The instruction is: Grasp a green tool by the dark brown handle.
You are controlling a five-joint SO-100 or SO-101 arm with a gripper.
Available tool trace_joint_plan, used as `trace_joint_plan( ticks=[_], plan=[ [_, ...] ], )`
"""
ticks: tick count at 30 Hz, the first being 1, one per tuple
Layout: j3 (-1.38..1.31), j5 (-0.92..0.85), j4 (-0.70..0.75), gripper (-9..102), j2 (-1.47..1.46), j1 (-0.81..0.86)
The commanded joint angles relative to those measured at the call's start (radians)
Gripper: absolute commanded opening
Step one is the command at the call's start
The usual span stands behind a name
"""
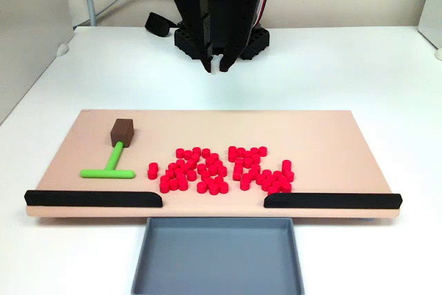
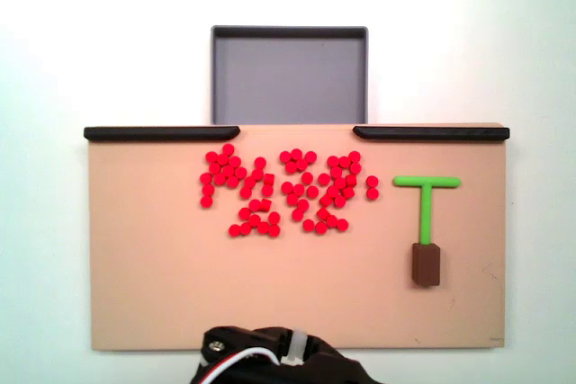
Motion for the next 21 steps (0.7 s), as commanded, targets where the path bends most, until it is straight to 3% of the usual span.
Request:
trace_joint_plan(
  ticks=[1, 10, 21],
  plan=[
    [-0.028, -0.081, -0.006, 0, 0.015, 0.034],
    [-0.029, -0.341, -0.006, 0, 0.043, 0.149],
    [-0.126, -0.434, -0.008, 0, -0.064, 0.282]
  ],
)
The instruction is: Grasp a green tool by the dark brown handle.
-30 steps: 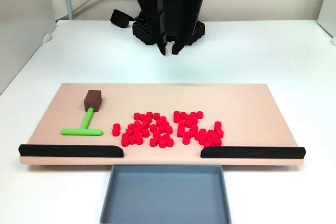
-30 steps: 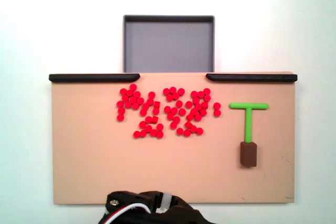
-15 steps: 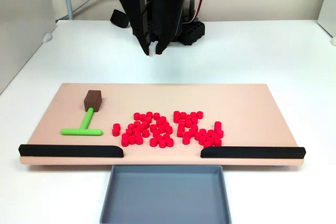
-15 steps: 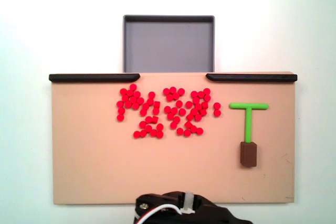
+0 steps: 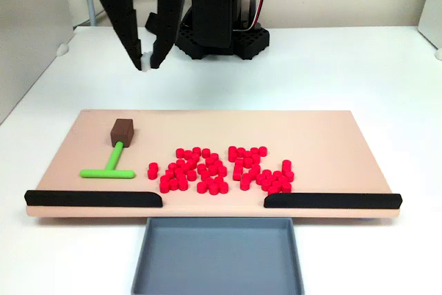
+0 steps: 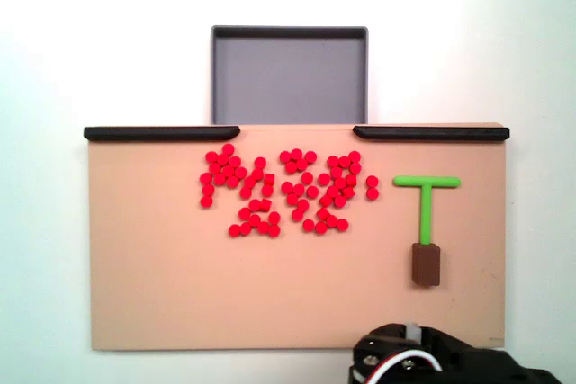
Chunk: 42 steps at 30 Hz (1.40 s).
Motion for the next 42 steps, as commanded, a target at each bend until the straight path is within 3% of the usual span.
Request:
trace_joint_plan(
  ticks=[1, 20, 33, 42],
  plan=[
    [-0.057, -0.029, -0.008, 0, -0.023, 0.035],
    [-0.107, -0.121, -0.094, 1, -0.138, 0.071],
    [-0.135, -0.130, -0.104, 17, -0.186, 0.075],
    [-0.135, -0.176, -0.132, 21, -0.204, 0.091]
  ],
)
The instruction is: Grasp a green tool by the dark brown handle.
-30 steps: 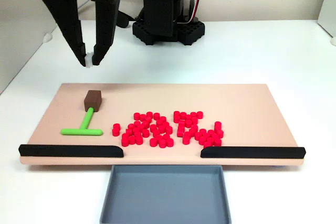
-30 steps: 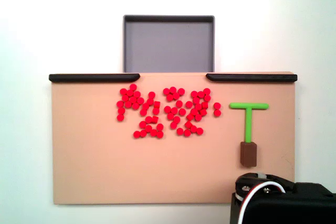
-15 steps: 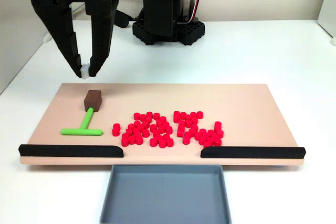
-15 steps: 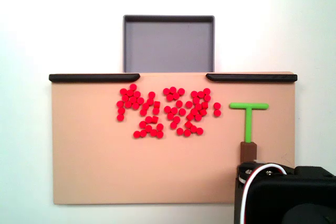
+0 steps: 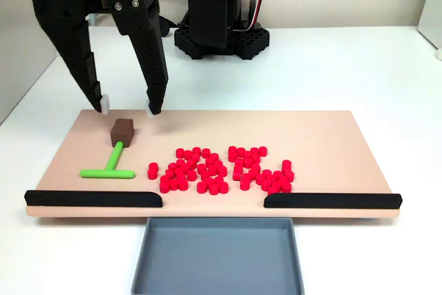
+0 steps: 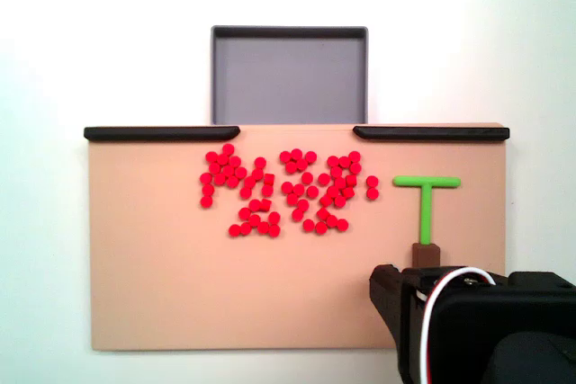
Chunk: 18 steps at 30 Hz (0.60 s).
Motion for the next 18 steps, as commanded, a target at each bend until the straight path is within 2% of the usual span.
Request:
trace_joint_plan(
  ticks=[1, 18],
  plan=[
    [-0.034, -0.023, -0.003, 21, 0.003, 0.009],
    [-0.032, -0.026, -0.040, 17, -0.054, 0.014]
  ],
)
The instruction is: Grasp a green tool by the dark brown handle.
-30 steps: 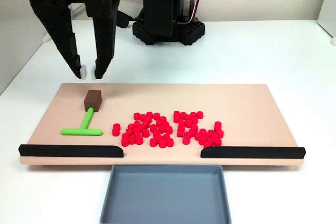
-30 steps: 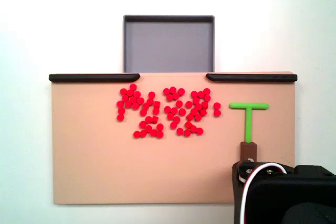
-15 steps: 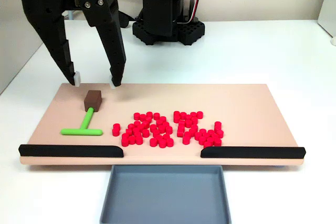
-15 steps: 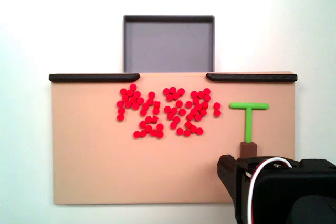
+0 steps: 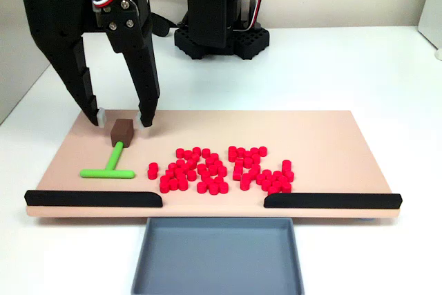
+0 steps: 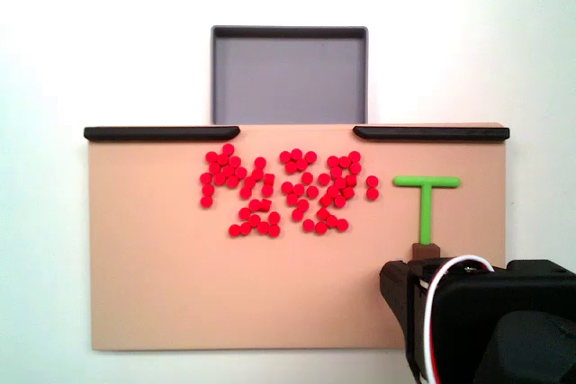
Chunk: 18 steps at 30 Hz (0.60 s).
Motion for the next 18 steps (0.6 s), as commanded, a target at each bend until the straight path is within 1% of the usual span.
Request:
trace_joint_plan(
  ticks=[1, 18],
  plan=[
    [-0.032, 0.003, -0.009, 17, 0.005, 0.000],
    [-0.032, 0.014, -0.012, 16, -0.021, -0.020]
  ],
)
